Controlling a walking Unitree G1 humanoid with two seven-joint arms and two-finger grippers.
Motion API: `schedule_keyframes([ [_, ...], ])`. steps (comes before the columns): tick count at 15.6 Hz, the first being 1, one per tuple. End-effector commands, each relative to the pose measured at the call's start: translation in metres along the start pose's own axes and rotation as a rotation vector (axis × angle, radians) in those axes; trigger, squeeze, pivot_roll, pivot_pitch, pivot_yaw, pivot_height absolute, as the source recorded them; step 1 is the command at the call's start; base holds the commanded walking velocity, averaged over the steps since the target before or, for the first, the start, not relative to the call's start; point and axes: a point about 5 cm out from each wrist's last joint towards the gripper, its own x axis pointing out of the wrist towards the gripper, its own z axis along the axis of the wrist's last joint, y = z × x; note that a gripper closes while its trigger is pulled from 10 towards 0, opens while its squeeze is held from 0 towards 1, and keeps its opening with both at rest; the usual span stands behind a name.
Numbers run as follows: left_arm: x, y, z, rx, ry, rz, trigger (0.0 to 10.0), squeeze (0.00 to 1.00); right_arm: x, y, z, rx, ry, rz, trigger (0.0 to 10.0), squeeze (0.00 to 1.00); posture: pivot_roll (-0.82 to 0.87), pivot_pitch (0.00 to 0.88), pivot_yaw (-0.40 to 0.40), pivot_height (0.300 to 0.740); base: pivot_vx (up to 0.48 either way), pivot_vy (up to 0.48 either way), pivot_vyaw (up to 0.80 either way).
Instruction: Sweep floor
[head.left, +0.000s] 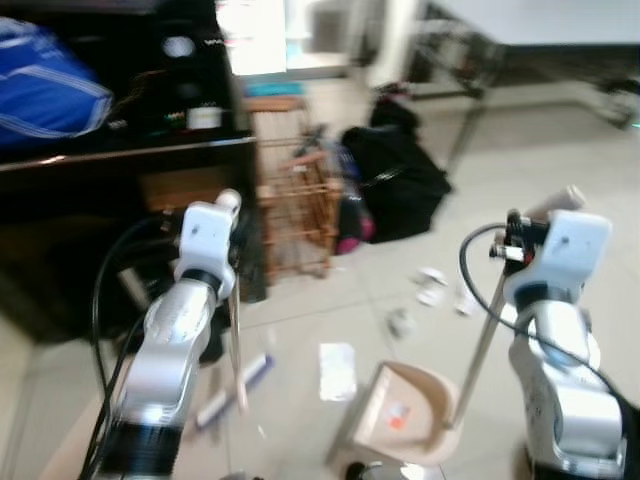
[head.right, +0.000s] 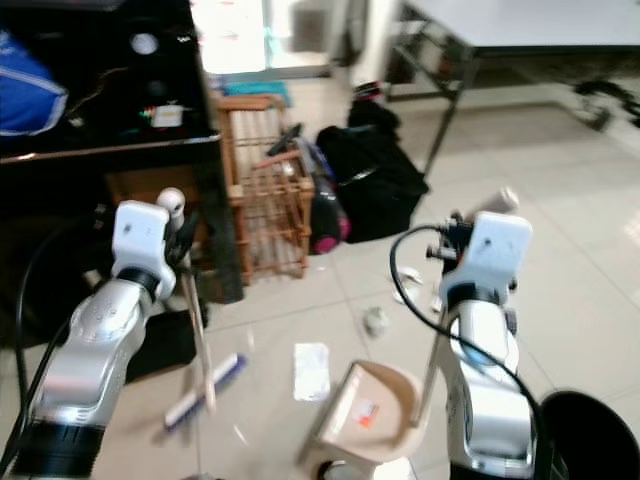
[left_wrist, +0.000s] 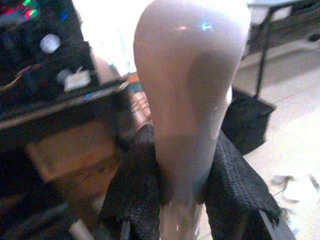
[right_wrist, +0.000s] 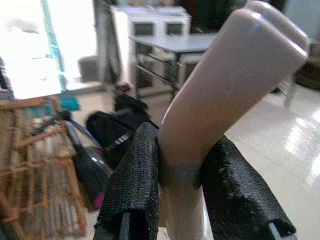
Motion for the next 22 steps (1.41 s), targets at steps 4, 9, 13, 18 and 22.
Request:
schedule_keyframes([
  [4,0.007,-0.007,0.014,0.001,-0.043,-0.067,10.0,0.0,-0.003,-0.007,0.008,0.013,-0.04,-0.002,10.0,0.0,-0.03,0.0,-0.032,0.74,0.0,0.0,-0.8],
  [9,-0.004,-0.004,0.008,0.034,-0.055,-0.045,10.0,0.0,-0.007,-0.007,0.003,0.004,-0.009,-0.001,10.0,0.0,-0.02,0.0,-0.037,0.74,0.0,0.0,-0.8],
  [13,-0.007,-0.002,0.012,0.022,-0.058,-0.054,10.0,0.0,-0.008,-0.006,-0.002,-0.006,0.017,0.018,10.0,0.0,-0.01,0.007,-0.051,0.74,0.0,0.0,-0.8],
  [18,-0.003,0.013,0.026,0.092,-0.11,-0.013,10.0,0.0,-0.004,-0.002,-0.001,0.033,0.014,0.049,10.0,0.0,0.01,0.013,-0.052,0.74,0.0,0.051,-0.64],
  [22,-0.003,0.022,0.032,0.116,-0.116,0.002,10.0,0.0,-0.006,0.006,-0.004,0.032,0.038,0.098,10.0,0.0,0.02,0.012,-0.05,0.74,0.0,0.368,0.0],
])
